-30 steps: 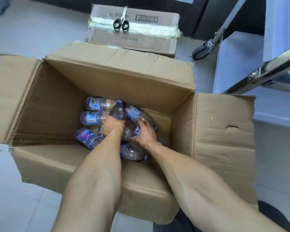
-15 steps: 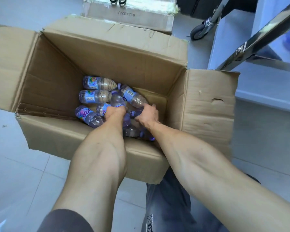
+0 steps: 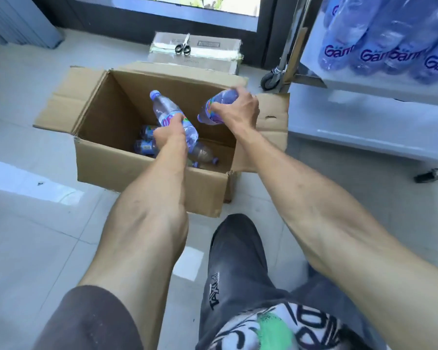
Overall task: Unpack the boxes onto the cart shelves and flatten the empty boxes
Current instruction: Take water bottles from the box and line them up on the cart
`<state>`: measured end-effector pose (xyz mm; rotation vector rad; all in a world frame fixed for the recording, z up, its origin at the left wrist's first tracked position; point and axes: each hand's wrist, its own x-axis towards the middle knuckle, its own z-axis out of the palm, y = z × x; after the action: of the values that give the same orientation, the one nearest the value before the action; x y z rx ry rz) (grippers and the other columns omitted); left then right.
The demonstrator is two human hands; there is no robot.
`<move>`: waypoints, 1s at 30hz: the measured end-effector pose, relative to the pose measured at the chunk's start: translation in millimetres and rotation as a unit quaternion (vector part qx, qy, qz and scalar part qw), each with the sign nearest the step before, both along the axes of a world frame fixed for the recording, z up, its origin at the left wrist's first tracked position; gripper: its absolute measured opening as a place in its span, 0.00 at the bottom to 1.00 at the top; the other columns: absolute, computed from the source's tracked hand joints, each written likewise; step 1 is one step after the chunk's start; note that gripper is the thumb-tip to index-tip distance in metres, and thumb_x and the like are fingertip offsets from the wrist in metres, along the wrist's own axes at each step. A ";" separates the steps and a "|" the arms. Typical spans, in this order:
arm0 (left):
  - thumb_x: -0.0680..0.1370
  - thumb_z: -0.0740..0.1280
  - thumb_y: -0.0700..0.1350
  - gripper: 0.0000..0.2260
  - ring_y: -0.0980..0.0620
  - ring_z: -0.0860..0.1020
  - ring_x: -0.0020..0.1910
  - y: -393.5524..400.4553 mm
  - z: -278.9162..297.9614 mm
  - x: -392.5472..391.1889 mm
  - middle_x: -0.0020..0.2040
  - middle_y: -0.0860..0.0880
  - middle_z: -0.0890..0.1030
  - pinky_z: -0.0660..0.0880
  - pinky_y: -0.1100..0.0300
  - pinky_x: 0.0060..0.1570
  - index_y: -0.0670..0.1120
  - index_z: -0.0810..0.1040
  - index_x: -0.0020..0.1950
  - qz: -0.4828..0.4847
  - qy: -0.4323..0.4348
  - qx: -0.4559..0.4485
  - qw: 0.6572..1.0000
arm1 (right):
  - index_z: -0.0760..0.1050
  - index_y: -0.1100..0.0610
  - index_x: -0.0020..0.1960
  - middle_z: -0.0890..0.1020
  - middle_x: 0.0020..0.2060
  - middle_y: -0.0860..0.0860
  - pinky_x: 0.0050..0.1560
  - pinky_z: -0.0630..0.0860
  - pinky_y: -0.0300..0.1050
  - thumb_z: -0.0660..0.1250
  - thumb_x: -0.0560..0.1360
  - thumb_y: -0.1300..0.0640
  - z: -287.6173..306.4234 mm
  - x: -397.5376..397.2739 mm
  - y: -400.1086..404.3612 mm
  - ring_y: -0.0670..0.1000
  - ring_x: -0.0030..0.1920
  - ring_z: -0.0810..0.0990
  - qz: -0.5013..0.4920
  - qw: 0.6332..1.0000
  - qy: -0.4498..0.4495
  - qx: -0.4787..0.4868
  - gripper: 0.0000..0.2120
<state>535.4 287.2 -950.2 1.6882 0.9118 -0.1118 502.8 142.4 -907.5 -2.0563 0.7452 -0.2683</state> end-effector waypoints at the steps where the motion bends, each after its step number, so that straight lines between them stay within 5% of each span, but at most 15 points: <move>1: 0.62 0.75 0.58 0.28 0.44 0.81 0.44 -8.0 10.9 -12.4 0.44 0.47 0.80 0.78 0.54 0.48 0.43 0.79 0.54 0.000 -0.032 -0.018 0.999 | 0.78 0.48 0.57 0.80 0.51 0.51 0.47 0.69 0.38 0.75 0.61 0.45 11.3 -16.8 -6.4 0.52 0.51 0.78 -0.032 0.999 -0.030 0.018 0.25; 5: 0.65 0.77 0.52 0.19 0.45 0.83 0.43 -44.8 42.6 -81.6 0.45 0.45 0.85 0.80 0.54 0.44 0.40 0.82 0.50 0.025 -0.130 -0.094 0.987 | 0.77 0.49 0.49 0.79 0.45 0.46 0.48 0.77 0.45 0.78 0.62 0.47 45.9 -102.3 -38.6 0.51 0.48 0.79 -0.136 0.965 -0.121 0.190 0.19; 7: 0.67 0.76 0.45 0.16 0.46 0.81 0.39 -62.4 50.3 -127.9 0.44 0.42 0.84 0.77 0.56 0.40 0.37 0.82 0.49 0.021 -0.159 -0.148 0.976 | 0.73 0.51 0.44 0.76 0.43 0.50 0.41 0.78 0.49 0.79 0.64 0.54 45.9 -153.3 -57.7 0.52 0.44 0.77 -0.177 0.905 -0.173 0.346 0.16; 9: 0.70 0.73 0.38 0.09 0.46 0.77 0.38 -74.6 55.5 -173.2 0.41 0.41 0.78 0.74 0.54 0.38 0.35 0.79 0.46 0.022 -0.195 -0.237 0.951 | 0.73 0.57 0.49 0.75 0.45 0.56 0.36 0.76 0.48 0.76 0.69 0.59 36.3 -203.1 -71.6 0.54 0.42 0.76 -0.188 0.845 -0.210 0.454 0.14; 12: 0.70 0.65 0.42 0.06 0.44 0.76 0.40 -90.6 58.5 -242.4 0.42 0.42 0.75 0.74 0.54 0.39 0.41 0.76 0.44 -0.053 -0.196 -0.373 0.905 | 0.74 0.59 0.53 0.75 0.46 0.60 0.36 0.75 0.46 0.68 0.75 0.58 20.7 -281.5 -85.0 0.56 0.42 0.77 -0.152 0.779 -0.241 0.559 0.08; 16: 0.65 0.61 0.43 0.11 0.49 0.79 0.28 -107.3 61.4 -311.5 0.30 0.47 0.78 0.75 0.64 0.31 0.45 0.82 0.29 -0.098 -0.179 -0.499 0.842 | 0.70 0.57 0.63 0.76 0.55 0.60 0.45 0.75 0.48 0.61 0.77 0.58 12.4 -356.2 -103.0 0.57 0.48 0.78 -0.081 0.750 -0.264 0.601 0.15; 19: 0.78 0.62 0.50 0.14 0.50 0.80 0.33 -115.5 56.3 -334.2 0.36 0.46 0.80 0.76 0.62 0.34 0.43 0.83 0.42 -0.191 -0.169 -0.508 0.822 | 0.66 0.54 0.65 0.74 0.61 0.61 0.53 0.74 0.54 0.65 0.72 0.61 16.1 -386.5 -115.0 0.59 0.53 0.77 -0.010 0.729 -0.287 0.621 0.23; 23: 0.77 0.61 0.59 0.26 0.46 0.79 0.41 -118.9 58.8 -347.4 0.49 0.40 0.78 0.78 0.54 0.43 0.39 0.74 0.63 -0.337 -0.123 -0.524 0.773 | 0.69 0.63 0.68 0.79 0.56 0.63 0.54 0.79 0.54 0.75 0.59 0.58 23.6 -408.3 -116.2 0.61 0.50 0.81 0.120 0.718 -0.267 0.631 0.39; 26: 0.77 0.64 0.56 0.26 0.40 0.80 0.42 -117.2 68.7 -351.1 0.51 0.35 0.78 0.79 0.48 0.47 0.35 0.76 0.63 -0.378 -0.129 -0.527 0.750 | 0.71 0.68 0.64 0.81 0.49 0.64 0.45 0.80 0.48 0.80 0.54 0.51 27.1 -412.0 -116.3 0.60 0.45 0.83 0.126 0.716 -0.254 0.638 0.44; 30: 0.79 0.65 0.51 0.21 0.36 0.79 0.52 -110.7 71.5 -342.5 0.59 0.33 0.77 0.76 0.45 0.54 0.35 0.77 0.61 -0.374 -0.143 -0.506 0.764 | 0.70 0.67 0.66 0.79 0.53 0.64 0.44 0.81 0.47 0.83 0.56 0.48 22.4 -414.5 -120.8 0.58 0.48 0.83 0.127 0.705 -0.268 0.644 0.46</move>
<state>192.9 176.5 -878.7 0.8727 -0.1652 -0.7277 88.3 21.6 -885.1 -0.6211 0.1141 -0.0987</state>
